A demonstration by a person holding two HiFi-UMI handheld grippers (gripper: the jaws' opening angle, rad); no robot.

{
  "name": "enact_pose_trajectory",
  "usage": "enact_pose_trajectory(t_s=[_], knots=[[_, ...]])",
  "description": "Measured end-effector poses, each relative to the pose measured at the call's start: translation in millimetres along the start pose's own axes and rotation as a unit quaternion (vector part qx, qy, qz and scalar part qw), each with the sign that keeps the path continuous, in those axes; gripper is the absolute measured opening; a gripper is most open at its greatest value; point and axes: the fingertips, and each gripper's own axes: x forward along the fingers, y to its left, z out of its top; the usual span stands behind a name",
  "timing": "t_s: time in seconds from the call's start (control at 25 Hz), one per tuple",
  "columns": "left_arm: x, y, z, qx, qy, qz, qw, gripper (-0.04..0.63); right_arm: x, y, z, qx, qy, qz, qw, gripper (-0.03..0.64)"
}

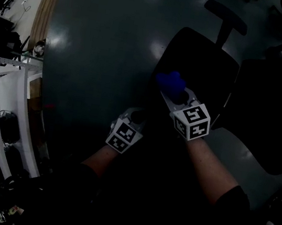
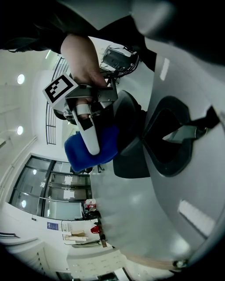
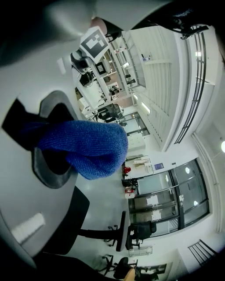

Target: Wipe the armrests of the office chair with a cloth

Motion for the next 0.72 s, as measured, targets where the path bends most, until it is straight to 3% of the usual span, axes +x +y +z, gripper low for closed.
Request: enact_pose_trajectory(t_s=[0.32, 0.72], knots=[[-1.4, 1.6, -0.9, -0.002, 0.000, 0.003, 1.0000, 0.018, 13.7, 23.5, 6.0, -0.017, -0.001, 0.026, 1.000, 0.135], [-0.1, 3.3, -2.3, 0.001, 0.000, 0.003, 1.0000, 0.018, -18.0, 46.4, 22.2, -0.006, -0.039, 0.049, 0.998, 0.135]])
